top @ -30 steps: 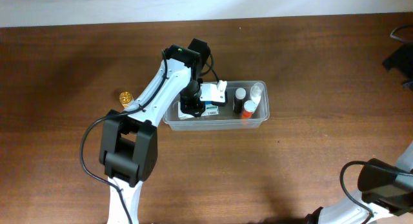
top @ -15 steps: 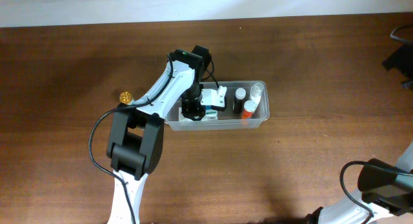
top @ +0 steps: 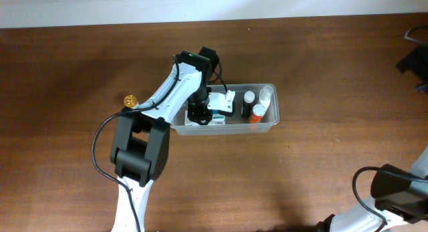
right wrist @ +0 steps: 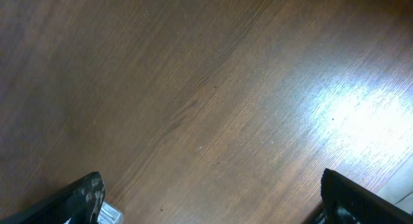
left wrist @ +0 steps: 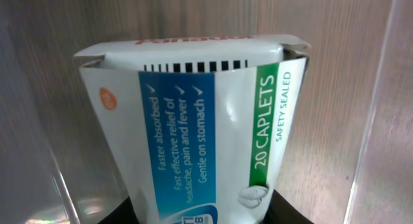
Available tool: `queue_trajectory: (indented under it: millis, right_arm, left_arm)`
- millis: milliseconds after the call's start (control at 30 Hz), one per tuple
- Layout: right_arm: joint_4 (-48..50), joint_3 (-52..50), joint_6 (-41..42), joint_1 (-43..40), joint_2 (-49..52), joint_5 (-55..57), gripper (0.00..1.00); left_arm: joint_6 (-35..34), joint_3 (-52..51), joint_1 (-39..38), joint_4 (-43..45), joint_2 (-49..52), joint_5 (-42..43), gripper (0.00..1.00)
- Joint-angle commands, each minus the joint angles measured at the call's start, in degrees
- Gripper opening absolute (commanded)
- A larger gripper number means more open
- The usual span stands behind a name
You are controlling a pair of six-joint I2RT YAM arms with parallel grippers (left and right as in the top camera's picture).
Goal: Pack container
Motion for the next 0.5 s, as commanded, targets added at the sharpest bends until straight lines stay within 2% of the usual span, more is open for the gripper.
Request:
queue_trajectory:
  millis: [0,467]
  right_arm:
    - [-0.3,-0.1,-0.1,-0.2,-0.4,0.7,0.98]
    - [-0.3,-0.1,-0.1,-0.2,-0.4,0.7,0.98]
  left_arm:
    - [4.0,-0.1,0.1,0.2,0.3,0.0,0.40]
    - [3.9,-0.1,0.1,1.0,0.7,2.2,0.40]
